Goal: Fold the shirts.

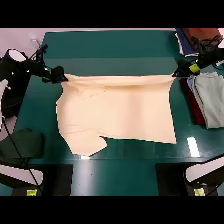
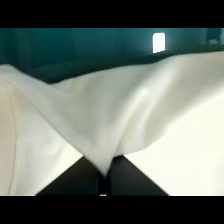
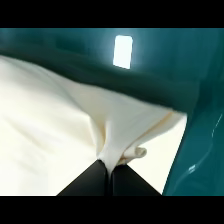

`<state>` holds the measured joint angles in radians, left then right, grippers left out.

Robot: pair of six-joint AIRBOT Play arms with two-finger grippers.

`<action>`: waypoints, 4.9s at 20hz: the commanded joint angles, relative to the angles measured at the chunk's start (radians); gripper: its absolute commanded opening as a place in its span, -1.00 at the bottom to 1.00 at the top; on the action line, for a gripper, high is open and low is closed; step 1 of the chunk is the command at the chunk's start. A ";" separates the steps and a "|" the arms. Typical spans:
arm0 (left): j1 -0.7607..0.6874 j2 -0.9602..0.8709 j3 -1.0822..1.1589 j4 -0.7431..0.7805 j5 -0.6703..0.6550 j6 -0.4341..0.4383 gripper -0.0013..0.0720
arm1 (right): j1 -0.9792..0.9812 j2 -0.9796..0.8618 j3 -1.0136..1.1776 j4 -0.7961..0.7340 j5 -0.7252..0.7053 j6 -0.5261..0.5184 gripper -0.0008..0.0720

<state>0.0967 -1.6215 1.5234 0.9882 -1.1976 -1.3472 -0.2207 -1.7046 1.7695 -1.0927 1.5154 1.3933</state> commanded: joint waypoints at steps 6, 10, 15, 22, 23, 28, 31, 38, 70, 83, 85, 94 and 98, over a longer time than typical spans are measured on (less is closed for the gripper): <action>0.005 -0.003 -0.151 0.072 -0.084 0.020 -0.90 | 0.027 0.105 -0.347 -0.032 -0.072 -0.007 -0.93; 0.014 0.003 -0.156 0.088 -0.132 -0.037 0.46 | 0.017 0.106 -0.361 0.030 -0.047 0.002 0.03; 0.017 0.201 -0.288 0.264 -0.157 -0.106 0.46 | -0.019 0.279 -0.427 0.025 -0.027 -0.011 0.03; 0.017 0.653 -0.885 0.267 -0.108 -0.182 0.46 | -0.015 0.505 -0.587 0.028 -0.130 -0.026 0.03; 0.017 0.687 -0.937 0.238 -0.093 -0.182 0.46 | -0.009 0.510 -0.589 0.028 -0.137 -0.026 0.03; 0.017 0.725 -1.078 0.046 0.066 -0.159 0.46 | -0.010 0.509 -0.589 0.055 -0.132 -0.025 0.03; 0.017 0.725 -1.099 -0.011 0.137 -0.143 0.46 | -0.010 0.509 -0.589 0.055 -0.127 -0.026 0.03; 0.017 0.725 -1.085 -0.114 0.074 0.002 -0.91 | -0.083 0.554 -0.711 -0.022 -0.046 -0.069 0.03; 0.017 0.990 -0.921 0.065 -0.117 -0.048 -0.91 | -0.090 0.904 -1.050 -0.310 -0.006 -0.024 -0.93; 0.017 0.340 -0.478 -0.016 0.145 0.125 -0.90 | 0.095 0.322 -0.531 -0.171 -0.133 0.023 -0.92; 0.017 0.318 -0.438 -0.016 0.153 0.111 -0.06 | 0.093 0.289 -0.510 -0.128 -0.176 0.019 -0.40; -0.015 0.317 -0.372 -0.121 0.159 0.098 -0.90 | -0.160 0.270 -0.628 0.013 -0.146 -0.085 0.47; -0.180 0.312 -0.372 -0.119 0.283 0.060 -0.91 | -0.269 0.241 -0.769 0.149 -0.173 -0.177 0.39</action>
<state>0.0078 -1.3056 1.1488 0.8810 -1.0008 -1.2552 -0.4145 -1.4418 1.0836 -1.0512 1.3525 1.2804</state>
